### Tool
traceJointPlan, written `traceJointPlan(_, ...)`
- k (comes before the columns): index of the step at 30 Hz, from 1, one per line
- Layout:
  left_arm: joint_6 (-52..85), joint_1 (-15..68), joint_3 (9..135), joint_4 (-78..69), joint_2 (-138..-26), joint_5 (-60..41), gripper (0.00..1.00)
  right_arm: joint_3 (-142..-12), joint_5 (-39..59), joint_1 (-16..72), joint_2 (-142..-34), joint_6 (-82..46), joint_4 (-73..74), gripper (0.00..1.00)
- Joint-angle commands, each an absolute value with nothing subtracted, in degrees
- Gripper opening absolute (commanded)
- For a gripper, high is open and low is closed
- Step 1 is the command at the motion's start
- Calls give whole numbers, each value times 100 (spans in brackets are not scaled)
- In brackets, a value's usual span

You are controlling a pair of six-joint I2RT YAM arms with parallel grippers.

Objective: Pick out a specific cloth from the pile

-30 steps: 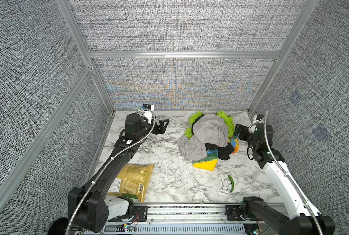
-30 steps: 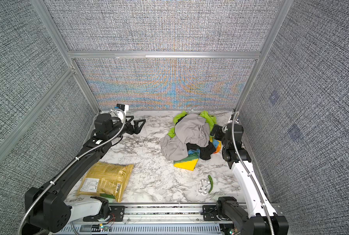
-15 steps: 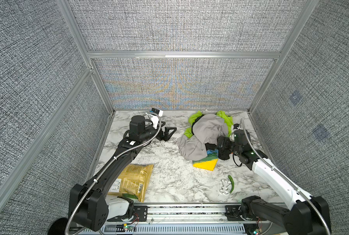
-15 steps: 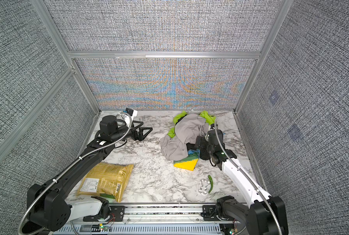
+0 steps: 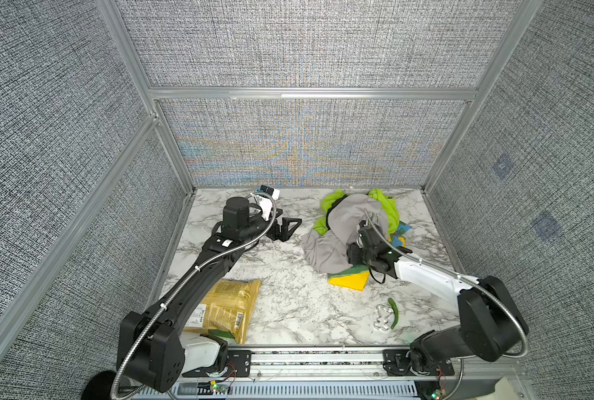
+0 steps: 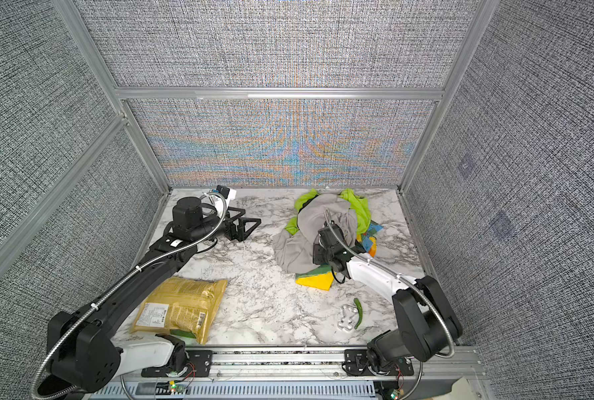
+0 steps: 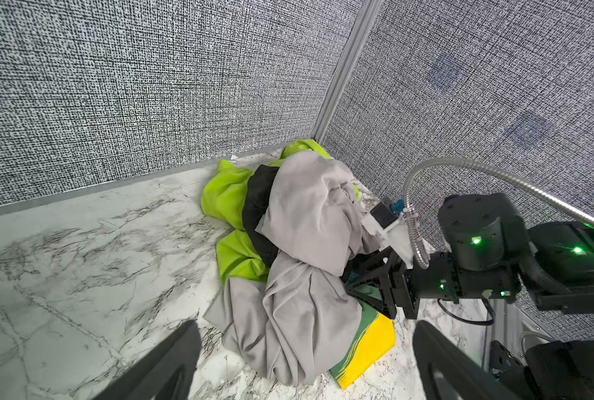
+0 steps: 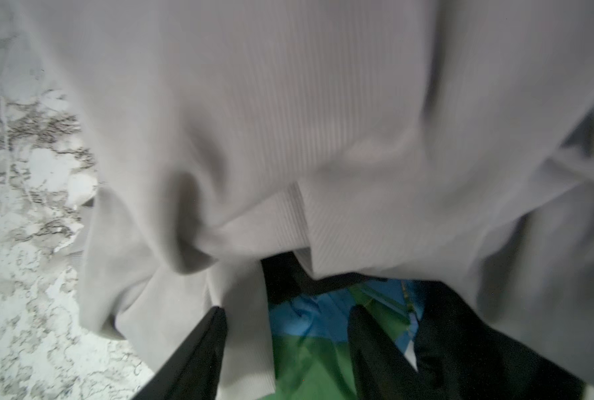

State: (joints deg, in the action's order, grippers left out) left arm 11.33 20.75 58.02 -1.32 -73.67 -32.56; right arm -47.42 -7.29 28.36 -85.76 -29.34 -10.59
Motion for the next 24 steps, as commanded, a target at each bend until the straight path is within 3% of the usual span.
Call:
traceJointPlan(1,1073,2085,5863,-175,-7319,-3209,99,-4784,-548,2900,-8798,-3146,-732,54)
traceJointPlan(5,1080,2083,5844,-202,-7271,-3190,99,-4977,-445,3007,-9090,-3131,-711,48)
traceJointPlan(12,1077,2091,5854,-193,-7298,-3164,99,-5468,-1406,3063,-8861,-3156,-1308,15)
traceJointPlan(24,1063,2086,5836,-181,-7336,-3104,99,-7099,-1803,1978,-8504,-2396,-1968,11)
